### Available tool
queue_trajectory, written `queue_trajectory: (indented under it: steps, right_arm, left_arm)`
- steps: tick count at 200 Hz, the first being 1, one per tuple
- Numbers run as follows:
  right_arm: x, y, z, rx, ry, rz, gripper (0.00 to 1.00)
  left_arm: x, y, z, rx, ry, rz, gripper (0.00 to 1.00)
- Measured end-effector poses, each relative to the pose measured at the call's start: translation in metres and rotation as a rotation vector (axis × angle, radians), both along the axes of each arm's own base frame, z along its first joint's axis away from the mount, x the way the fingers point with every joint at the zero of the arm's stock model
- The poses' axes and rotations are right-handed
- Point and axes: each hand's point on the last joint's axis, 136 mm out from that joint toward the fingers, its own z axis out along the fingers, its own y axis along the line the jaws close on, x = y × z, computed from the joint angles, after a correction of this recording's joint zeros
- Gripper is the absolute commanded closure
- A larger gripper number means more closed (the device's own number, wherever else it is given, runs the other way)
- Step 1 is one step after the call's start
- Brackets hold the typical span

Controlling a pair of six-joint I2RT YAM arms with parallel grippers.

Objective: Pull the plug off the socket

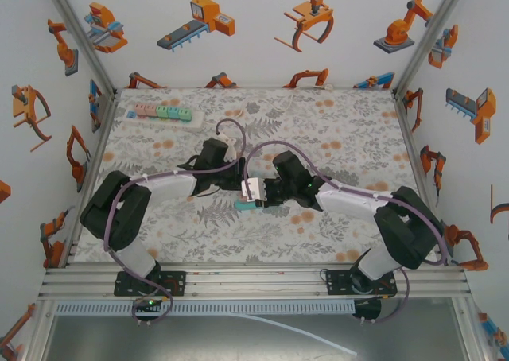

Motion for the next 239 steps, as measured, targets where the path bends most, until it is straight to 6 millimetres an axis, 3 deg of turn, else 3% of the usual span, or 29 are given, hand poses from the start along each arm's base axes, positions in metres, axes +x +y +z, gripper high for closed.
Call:
queue_trajectory:
  steps: [54, 117, 155, 208, 239]
  right_arm:
    - [0.002, 0.001, 0.001, -0.011, 0.028, -0.018, 0.76]
    - [0.01, 0.002, 0.003, -0.022, 0.114, -0.066, 0.81]
    - [0.007, 0.003, 0.002, -0.039, 0.09, -0.052, 0.82]
    - [0.013, 0.002, 0.007, 0.0, 0.148, -0.089, 0.84]
    - [0.011, 0.004, 0.005, -0.013, 0.152, -0.07, 0.84]
  left_arm:
    - [-0.002, -0.006, 0.001, 0.02, -0.001, -0.05, 0.64]
    - [0.003, -0.007, 0.002, 0.036, -0.012, -0.056, 0.67]
    - [0.003, -0.01, -0.001, 0.043, -0.004, -0.069, 0.6]
    - [0.002, -0.011, -0.002, 0.06, -0.007, -0.07, 0.59]
    - [-0.002, -0.016, -0.002, 0.041, -0.013, -0.121, 0.51]
